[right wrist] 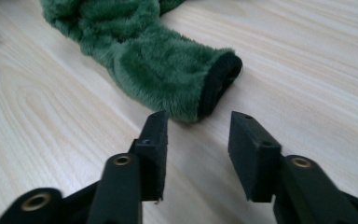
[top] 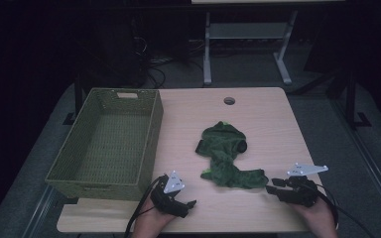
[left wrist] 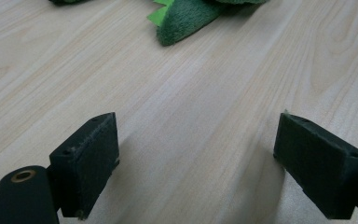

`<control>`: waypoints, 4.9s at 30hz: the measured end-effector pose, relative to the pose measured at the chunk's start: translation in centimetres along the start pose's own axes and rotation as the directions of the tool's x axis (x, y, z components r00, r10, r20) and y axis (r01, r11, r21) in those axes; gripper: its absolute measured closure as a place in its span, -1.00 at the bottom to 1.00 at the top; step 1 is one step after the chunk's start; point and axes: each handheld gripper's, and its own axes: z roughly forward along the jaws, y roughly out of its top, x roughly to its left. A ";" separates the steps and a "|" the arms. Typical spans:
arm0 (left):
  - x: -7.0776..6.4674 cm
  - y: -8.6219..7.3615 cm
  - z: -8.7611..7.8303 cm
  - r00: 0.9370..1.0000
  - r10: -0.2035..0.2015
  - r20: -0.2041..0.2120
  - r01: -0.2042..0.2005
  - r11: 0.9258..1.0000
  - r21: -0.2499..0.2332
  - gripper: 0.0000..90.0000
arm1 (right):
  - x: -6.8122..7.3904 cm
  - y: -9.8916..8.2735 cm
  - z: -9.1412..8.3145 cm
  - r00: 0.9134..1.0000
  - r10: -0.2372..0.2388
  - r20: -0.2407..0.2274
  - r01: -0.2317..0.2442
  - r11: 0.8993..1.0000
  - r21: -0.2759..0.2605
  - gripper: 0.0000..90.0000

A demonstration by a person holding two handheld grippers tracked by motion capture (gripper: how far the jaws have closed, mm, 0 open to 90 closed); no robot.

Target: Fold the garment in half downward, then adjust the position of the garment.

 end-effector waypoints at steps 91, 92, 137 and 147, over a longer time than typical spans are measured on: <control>0.1 0.1 0.1 1.000 0.007 -0.003 -0.007 1.000 -0.005 -0.71 | 4.1 9.7 5.1 0.967 -0.213 -0.141 0.204 0.976 -0.075 1.00; 0.1 0.1 0.1 1.000 0.008 -0.003 -0.008 1.000 -0.005 -0.71 | 4.0 9.5 5.6 0.966 -0.218 -0.136 0.212 0.976 -0.060 1.00; 1.7 3.6 0.2 0.998 -0.024 0.062 0.026 0.999 -0.020 -0.68 | 2.3 11.0 4.4 0.986 -0.157 -0.053 0.152 0.985 -0.080 0.15; 4.0 7.6 1.0 0.999 0.005 0.052 -0.002 0.999 -0.054 -0.44 | 0.8 13.1 4.5 0.988 -0.149 -0.035 0.145 0.985 -0.089 0.12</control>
